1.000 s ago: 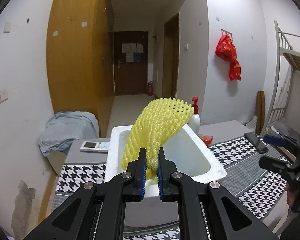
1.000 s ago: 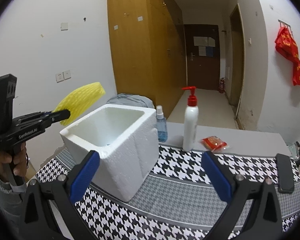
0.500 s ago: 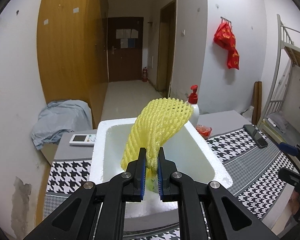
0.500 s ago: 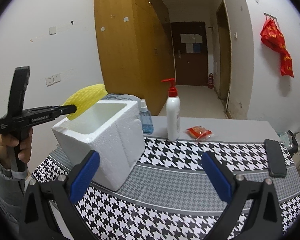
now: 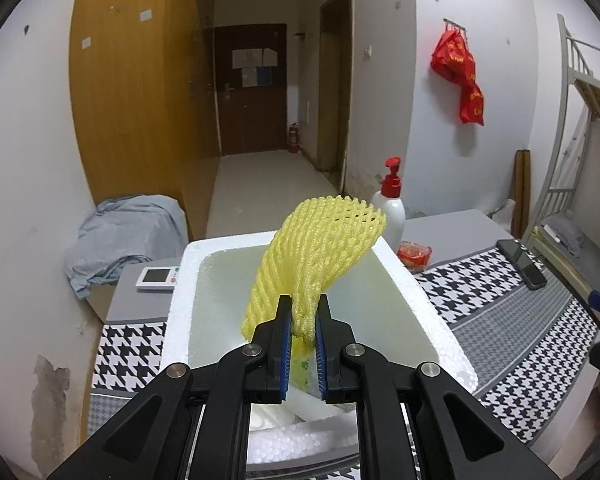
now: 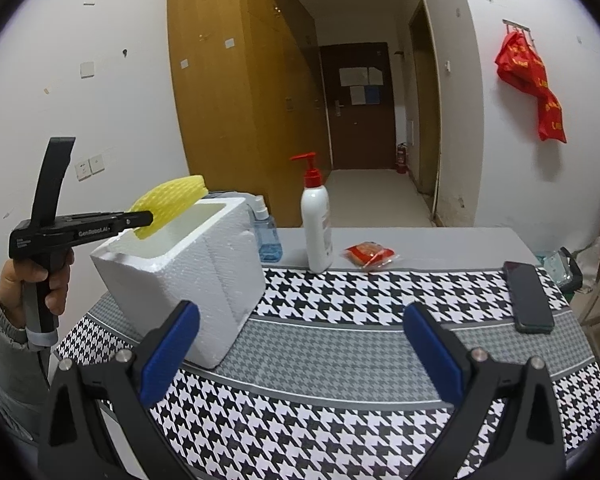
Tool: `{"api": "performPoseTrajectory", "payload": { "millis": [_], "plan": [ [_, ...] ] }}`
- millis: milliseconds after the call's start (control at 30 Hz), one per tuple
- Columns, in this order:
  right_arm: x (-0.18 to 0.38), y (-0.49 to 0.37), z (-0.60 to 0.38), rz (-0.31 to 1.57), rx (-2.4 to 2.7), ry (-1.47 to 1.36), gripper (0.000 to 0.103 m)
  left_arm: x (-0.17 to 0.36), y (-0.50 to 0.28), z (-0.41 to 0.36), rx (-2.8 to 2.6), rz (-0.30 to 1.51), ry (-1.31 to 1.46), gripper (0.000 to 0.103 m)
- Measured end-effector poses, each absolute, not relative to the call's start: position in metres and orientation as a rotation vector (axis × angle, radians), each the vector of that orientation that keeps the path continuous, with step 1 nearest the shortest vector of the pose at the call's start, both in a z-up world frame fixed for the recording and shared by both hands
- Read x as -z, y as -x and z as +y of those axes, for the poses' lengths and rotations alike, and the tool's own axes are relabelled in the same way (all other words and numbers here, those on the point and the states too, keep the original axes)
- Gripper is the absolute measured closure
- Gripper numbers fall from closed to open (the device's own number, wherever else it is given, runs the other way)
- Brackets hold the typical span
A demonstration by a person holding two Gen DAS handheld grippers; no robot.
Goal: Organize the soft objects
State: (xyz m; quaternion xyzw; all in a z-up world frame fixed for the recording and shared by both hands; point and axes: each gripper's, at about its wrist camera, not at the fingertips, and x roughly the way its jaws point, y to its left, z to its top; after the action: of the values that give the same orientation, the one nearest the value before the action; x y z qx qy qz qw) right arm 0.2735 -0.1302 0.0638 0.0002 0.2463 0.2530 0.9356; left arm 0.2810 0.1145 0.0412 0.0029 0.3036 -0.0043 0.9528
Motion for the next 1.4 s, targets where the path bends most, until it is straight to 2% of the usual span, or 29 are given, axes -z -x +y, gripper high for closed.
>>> {"api": "performPoseTrajectory", "payload": {
  "millis": [33,67,100,167,900,1400],
  "plan": [
    [-0.064,-0.272,-0.132,0.503,-0.514,-0.002,0.0,-0.041,-0.281,0.114,0.003,0.615,-0.01,0.078],
    [-0.064,-0.272,-0.133,0.502,-0.511,-0.003,0.0,-0.041,-0.282,0.113,0.0,0.614,-0.011,0.056],
    [-0.064,-0.272,-0.135,0.502,-0.508,-0.004,0.0,-0.041,-0.282,0.112,-0.002,0.611,-0.011,0.027],
    [-0.065,-0.27,-0.137,0.502,-0.504,-0.003,0.0,-0.043,-0.279,0.111,-0.026,0.583,-0.018,0.002],
    [-0.079,-0.232,-0.152,0.452,-0.52,0.009,0.0,-0.066,-0.193,0.079,-0.061,0.424,0.002,0.001],
    [-0.098,-0.176,-0.167,0.303,-0.533,0.005,0.0,-0.069,-0.128,0.043,-0.071,0.318,0.026,0.001]
  ]
}}
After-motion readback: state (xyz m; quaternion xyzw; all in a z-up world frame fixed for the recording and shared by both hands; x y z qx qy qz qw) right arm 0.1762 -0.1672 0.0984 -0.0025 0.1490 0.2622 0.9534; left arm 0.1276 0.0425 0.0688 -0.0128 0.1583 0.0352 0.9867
